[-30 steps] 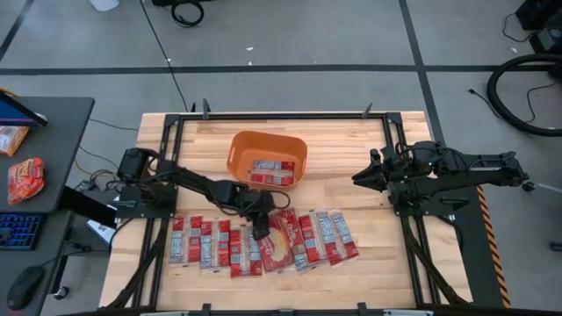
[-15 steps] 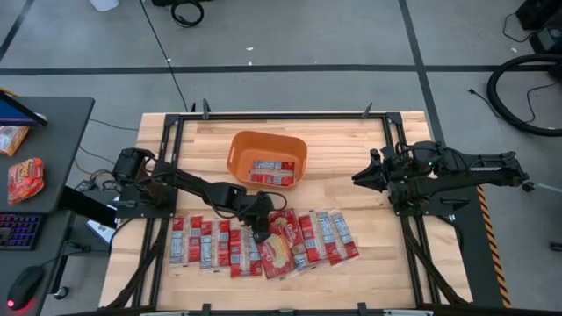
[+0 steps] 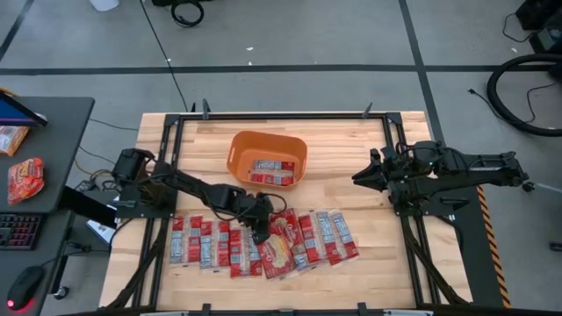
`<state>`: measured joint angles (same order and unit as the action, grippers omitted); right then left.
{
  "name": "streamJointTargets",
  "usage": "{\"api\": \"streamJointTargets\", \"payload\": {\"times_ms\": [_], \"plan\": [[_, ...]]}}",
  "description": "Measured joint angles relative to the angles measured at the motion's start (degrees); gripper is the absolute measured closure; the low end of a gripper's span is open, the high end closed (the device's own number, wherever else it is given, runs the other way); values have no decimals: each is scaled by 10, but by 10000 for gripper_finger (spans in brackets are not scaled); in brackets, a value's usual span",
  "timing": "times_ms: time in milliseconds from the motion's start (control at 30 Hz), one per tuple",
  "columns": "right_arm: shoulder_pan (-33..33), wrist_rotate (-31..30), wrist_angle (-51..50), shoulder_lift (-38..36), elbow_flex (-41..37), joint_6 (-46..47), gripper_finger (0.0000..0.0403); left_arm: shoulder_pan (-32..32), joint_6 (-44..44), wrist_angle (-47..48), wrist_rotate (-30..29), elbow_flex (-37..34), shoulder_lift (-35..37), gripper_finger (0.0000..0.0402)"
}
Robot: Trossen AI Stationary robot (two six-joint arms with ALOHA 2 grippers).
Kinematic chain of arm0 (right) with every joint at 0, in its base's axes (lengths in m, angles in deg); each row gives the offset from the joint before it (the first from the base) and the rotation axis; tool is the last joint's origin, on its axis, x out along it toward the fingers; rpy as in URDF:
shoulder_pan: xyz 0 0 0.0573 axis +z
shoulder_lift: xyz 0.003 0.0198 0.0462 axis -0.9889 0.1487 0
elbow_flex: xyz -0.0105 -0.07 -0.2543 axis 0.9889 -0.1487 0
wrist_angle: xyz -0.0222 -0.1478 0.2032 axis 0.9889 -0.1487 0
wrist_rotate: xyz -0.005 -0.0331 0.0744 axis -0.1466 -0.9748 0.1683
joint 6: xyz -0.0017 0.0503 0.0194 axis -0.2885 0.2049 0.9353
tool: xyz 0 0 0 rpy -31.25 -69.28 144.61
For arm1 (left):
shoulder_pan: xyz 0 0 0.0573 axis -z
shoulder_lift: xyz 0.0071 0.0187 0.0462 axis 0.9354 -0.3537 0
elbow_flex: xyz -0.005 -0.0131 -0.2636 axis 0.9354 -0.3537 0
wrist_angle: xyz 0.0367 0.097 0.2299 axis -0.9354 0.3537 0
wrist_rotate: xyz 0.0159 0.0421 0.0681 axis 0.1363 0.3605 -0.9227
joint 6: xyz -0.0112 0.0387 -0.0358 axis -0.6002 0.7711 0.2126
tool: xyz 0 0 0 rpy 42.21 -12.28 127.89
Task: Sort popcorn bags into baskets
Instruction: Put the red popcorn bag into the orange bin
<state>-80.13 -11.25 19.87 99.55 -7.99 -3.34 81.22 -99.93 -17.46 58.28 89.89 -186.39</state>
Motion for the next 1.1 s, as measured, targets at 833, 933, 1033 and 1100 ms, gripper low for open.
{"api": "streamJointTargets", "payload": {"times_ms": [833,933,1033,1100], "plan": [[0,0,4,0,0,0,315,-1,39,-82,189,0,-59,242],[0,0,8,0,0,0,315,7,32,-83,188,0,-59,269],[0,0,13,0,0,-1,315,14,31,-83,178,0,-59,305],[0,-1,28,0,0,0,315,15,23,-83,176,0,-59,334]]}}
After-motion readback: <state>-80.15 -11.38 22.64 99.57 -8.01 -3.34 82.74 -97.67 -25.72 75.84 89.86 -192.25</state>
